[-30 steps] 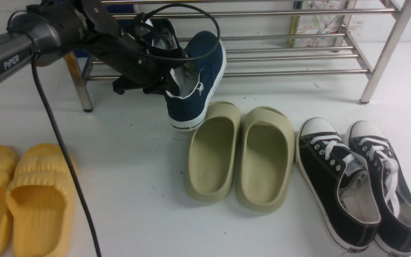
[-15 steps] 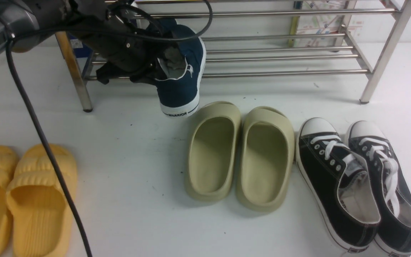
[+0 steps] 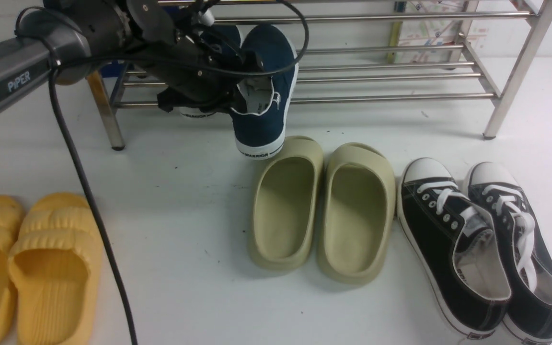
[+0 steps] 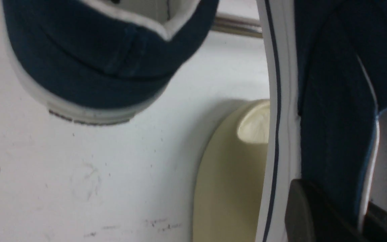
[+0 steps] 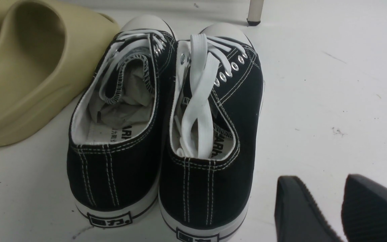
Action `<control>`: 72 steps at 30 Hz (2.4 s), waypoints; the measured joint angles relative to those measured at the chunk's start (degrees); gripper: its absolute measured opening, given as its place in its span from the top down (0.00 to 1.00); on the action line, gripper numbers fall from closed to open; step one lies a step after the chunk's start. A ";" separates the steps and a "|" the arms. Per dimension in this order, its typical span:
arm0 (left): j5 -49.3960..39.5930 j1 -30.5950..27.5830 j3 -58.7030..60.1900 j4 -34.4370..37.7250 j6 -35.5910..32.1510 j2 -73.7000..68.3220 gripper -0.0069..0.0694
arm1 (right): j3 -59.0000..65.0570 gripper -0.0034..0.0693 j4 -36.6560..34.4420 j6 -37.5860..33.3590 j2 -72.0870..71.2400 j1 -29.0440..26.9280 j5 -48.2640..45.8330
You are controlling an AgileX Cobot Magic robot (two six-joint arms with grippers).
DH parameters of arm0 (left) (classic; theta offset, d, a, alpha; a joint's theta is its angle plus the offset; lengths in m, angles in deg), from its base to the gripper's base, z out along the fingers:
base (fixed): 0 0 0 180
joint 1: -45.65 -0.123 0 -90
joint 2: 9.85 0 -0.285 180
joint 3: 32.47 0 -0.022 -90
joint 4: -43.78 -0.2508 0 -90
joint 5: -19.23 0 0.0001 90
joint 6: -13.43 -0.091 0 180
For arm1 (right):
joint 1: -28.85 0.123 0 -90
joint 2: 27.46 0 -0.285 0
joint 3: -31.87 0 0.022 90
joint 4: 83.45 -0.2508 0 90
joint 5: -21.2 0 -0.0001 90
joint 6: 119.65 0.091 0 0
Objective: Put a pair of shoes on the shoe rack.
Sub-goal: Use the left arm to put a shoe into the shoe rack
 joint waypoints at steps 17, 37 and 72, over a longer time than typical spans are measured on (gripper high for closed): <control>10.72 0.00 0.00 0.00 -2.83 -5.08 0.91 | 0.00 0.62 0.00 0.00 0.00 0.00 0.00; 16.21 0.00 -0.31 0.64 -2.97 -5.16 0.58 | 0.00 0.62 0.00 0.00 0.00 0.00 0.00; 4.60 4.03 10.37 -0.78 -10.24 1.79 0.93 | 0.00 0.62 -0.06 0.00 0.00 0.00 0.00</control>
